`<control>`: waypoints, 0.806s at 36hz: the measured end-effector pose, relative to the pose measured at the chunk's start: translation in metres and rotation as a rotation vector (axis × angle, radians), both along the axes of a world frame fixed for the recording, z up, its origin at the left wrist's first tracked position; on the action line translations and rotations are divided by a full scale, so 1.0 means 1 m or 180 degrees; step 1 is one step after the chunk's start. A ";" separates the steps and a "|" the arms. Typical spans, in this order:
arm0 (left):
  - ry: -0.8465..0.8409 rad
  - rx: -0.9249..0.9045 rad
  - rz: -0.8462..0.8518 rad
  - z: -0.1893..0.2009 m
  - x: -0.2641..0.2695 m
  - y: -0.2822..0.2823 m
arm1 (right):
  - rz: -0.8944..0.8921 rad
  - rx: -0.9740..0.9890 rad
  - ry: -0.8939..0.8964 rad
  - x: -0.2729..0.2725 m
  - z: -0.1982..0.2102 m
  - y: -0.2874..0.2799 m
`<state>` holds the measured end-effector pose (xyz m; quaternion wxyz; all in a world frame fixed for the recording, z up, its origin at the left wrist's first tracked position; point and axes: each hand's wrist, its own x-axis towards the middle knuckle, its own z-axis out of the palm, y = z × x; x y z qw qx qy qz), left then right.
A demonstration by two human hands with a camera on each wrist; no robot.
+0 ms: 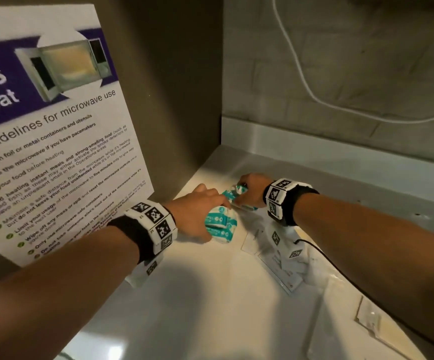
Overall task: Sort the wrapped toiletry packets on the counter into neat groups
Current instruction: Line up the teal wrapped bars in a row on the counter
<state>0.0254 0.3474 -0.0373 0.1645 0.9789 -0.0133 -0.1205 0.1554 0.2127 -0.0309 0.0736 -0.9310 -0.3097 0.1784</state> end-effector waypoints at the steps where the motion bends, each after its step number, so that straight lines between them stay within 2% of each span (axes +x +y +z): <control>1: -0.0004 0.0001 -0.0024 0.000 0.001 0.002 | 0.0025 0.0017 0.0013 0.000 -0.001 0.003; 8: -0.0264 -0.0060 0.0082 0.000 0.005 0.008 | 0.0270 0.0243 0.0291 0.002 -0.010 0.018; 13: -0.0334 -0.0005 0.0152 -0.007 0.007 0.010 | -0.0027 0.0590 0.0620 0.013 -0.012 0.013; 15: -0.0260 0.0029 0.0133 -0.007 0.009 0.009 | -0.0089 0.0647 0.0538 0.018 -0.011 0.009; 18: -0.0134 0.0049 0.0113 -0.007 0.013 0.007 | -0.0105 0.0408 0.0309 0.022 -0.008 0.009; 22: 0.0043 0.0042 0.0095 -0.008 0.016 0.007 | -0.0189 0.0132 0.0370 0.026 -0.004 0.014; 26: 0.0150 -0.0115 0.0148 -0.009 0.014 0.006 | -0.0162 0.0113 0.0272 0.026 -0.005 0.022; 29: 0.0004 -0.0305 0.0143 -0.003 0.011 0.005 | -0.0018 0.0321 0.0289 0.026 -0.009 0.026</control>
